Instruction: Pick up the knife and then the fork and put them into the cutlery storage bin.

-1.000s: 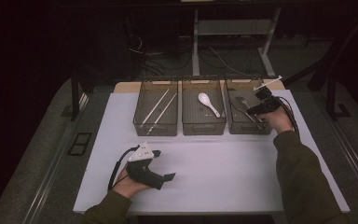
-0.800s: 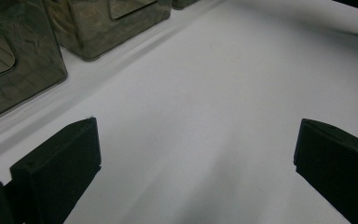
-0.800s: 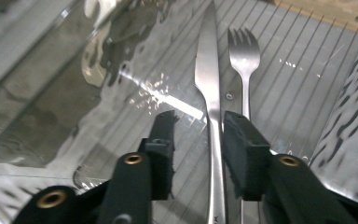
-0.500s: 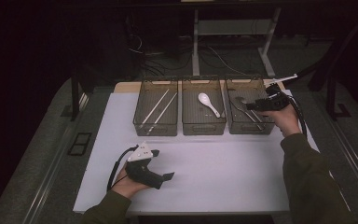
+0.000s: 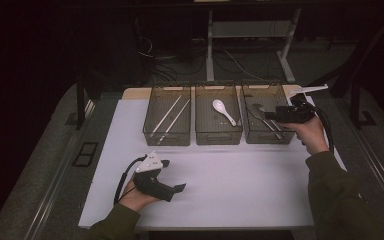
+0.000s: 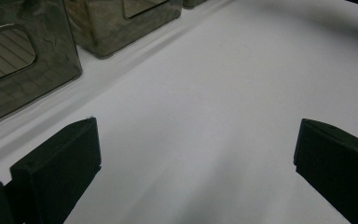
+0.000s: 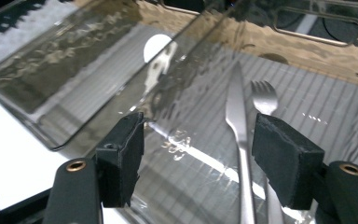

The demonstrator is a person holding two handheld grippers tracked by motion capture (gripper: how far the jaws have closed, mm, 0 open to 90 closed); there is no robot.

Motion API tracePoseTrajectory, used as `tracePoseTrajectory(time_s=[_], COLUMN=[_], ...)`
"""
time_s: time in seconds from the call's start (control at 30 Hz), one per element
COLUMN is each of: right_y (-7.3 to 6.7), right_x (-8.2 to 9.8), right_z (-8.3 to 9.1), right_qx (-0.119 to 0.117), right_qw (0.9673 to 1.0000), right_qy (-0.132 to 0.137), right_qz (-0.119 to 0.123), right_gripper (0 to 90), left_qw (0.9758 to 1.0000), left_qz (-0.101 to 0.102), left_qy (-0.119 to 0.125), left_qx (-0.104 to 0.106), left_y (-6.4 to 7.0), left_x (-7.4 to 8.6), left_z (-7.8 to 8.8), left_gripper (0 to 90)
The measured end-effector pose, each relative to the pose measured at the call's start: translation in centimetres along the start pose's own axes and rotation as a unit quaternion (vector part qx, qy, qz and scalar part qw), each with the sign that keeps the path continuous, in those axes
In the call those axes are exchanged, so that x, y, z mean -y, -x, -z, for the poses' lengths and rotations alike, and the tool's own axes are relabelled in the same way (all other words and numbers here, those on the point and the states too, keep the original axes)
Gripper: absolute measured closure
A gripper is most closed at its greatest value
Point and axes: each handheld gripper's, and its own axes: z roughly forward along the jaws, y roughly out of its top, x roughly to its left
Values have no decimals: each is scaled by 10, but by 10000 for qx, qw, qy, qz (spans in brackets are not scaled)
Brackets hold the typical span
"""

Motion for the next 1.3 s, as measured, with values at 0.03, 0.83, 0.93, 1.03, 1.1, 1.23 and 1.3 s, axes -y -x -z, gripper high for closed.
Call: tracePoseTrajectory(time_s=[0.03,0.83,0.93,1.03,1.1,1.23,1.3], right_y=[-1,-53,-61,-69,-74,-83,-86], right_x=[1,48,55,63,69,80,86], right_z=[2,51,52,54,55,55,55], right_qx=[-52,-880,-862,-834,-809,-760,-725], right_qw=[10000,9924,9920,9914,9910,9900,9903], right_qy=[55,645,626,611,615,648,660], right_qz=[16,565,678,799,871,997,982], right_gripper=[330,213,209,206,201,196,186], left_qw=[10000,10000,10000,10000,10000,9999,9999], left_qz=[-3,-20,-42,-44,-36,-58,-57], left_qy=[-6,46,53,75,86,83,81], left_qx=[-2,4,10,13,15,15,18], left_y=[0,0,1,1,1,1,2], left_x=[0,0,0,0,0,-1,-1], left_z=[0,3,3,3,3,4,4], left_gripper=[0,0,0,0,0,0,0])
